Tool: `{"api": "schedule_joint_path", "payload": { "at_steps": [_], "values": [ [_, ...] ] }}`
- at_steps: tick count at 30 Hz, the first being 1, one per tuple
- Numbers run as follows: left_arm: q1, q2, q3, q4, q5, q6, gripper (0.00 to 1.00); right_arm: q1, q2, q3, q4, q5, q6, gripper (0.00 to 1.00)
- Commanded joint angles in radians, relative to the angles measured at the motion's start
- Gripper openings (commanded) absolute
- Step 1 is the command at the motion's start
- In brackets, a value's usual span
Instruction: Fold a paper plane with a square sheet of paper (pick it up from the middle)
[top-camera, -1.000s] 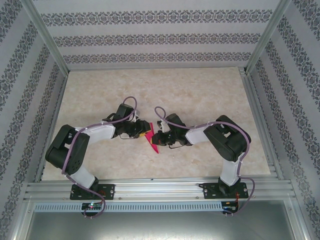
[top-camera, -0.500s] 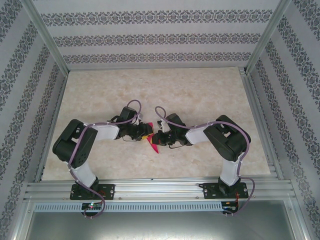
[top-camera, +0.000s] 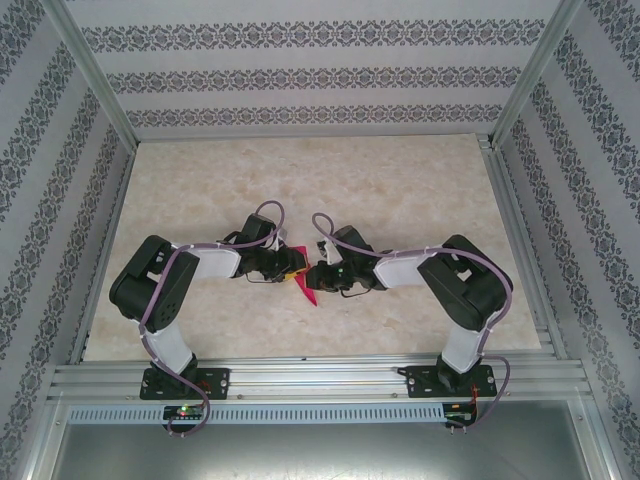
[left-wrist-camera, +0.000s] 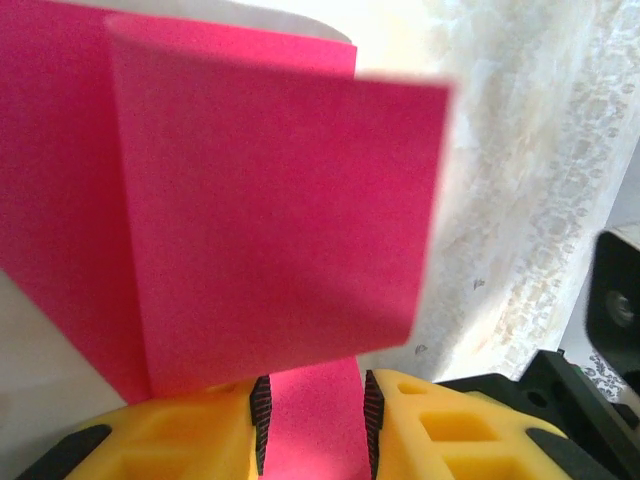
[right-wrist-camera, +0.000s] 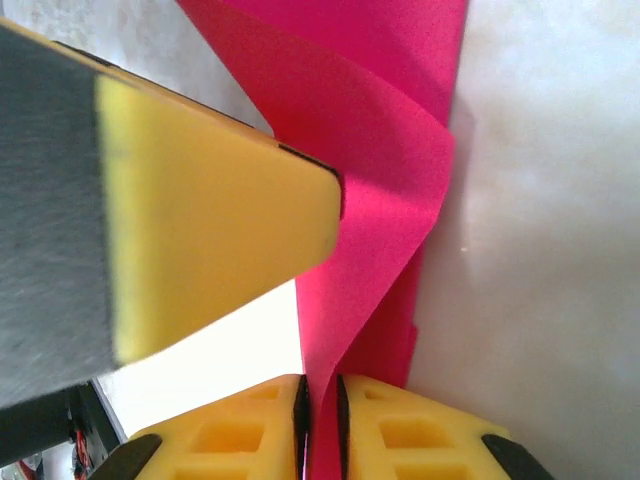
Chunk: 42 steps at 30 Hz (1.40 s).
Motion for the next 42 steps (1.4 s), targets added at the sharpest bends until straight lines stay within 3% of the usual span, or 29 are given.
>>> {"api": "schedule_joint_path", "payload": {
  "at_steps": [1,15,21,30,35,42],
  "values": [
    [-0.007,0.016,-0.004,-0.095,-0.069,0.016,0.35,0.012,-0.050,-0.020,-0.062,0.021,-0.017,0.18],
    [-0.008,0.005,0.009,-0.134,-0.078,0.017,0.34,0.089,0.038,0.004,-0.084,0.015,-0.029,0.07],
    [-0.008,-0.003,0.020,-0.154,-0.082,0.016,0.34,0.123,-0.051,0.009,-0.196,0.180,-0.057,0.24],
    [-0.008,-0.003,0.023,-0.167,-0.086,0.014,0.33,0.223,-0.092,0.095,-0.414,0.383,-0.146,0.24],
    [-0.008,0.001,0.023,-0.166,-0.086,0.009,0.33,0.251,-0.080,0.127,-0.444,0.424,-0.157,0.26],
    [-0.007,0.003,0.030,-0.171,-0.082,0.010,0.33,0.263,-0.099,0.133,-0.416,0.429,-0.160,0.38]
  ]
}}
